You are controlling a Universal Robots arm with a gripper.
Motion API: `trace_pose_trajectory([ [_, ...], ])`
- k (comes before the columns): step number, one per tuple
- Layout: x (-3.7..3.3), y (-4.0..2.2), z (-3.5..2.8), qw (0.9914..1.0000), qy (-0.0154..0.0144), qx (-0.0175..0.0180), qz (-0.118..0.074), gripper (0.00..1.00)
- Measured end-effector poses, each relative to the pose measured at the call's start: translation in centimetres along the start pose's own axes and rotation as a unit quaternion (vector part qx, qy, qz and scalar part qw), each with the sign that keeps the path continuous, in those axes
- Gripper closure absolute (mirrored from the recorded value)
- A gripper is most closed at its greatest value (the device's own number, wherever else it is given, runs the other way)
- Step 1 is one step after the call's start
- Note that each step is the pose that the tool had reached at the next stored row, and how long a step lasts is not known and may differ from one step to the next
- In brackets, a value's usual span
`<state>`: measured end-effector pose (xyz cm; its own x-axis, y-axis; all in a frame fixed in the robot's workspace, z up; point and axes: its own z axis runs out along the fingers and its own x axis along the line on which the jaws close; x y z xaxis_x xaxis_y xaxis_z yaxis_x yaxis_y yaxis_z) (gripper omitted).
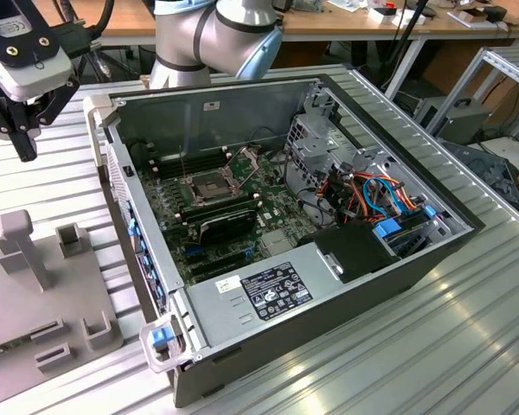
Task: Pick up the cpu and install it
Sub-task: 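Reach for the cpu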
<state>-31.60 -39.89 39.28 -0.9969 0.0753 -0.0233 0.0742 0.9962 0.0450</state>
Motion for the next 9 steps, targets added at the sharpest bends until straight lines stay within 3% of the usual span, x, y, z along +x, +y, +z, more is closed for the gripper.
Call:
trace_pose_trajectory([
  [9, 0.73, -0.05, -0.01, 1.0, 0.0, 0.0, 0.0, 0.89],
])
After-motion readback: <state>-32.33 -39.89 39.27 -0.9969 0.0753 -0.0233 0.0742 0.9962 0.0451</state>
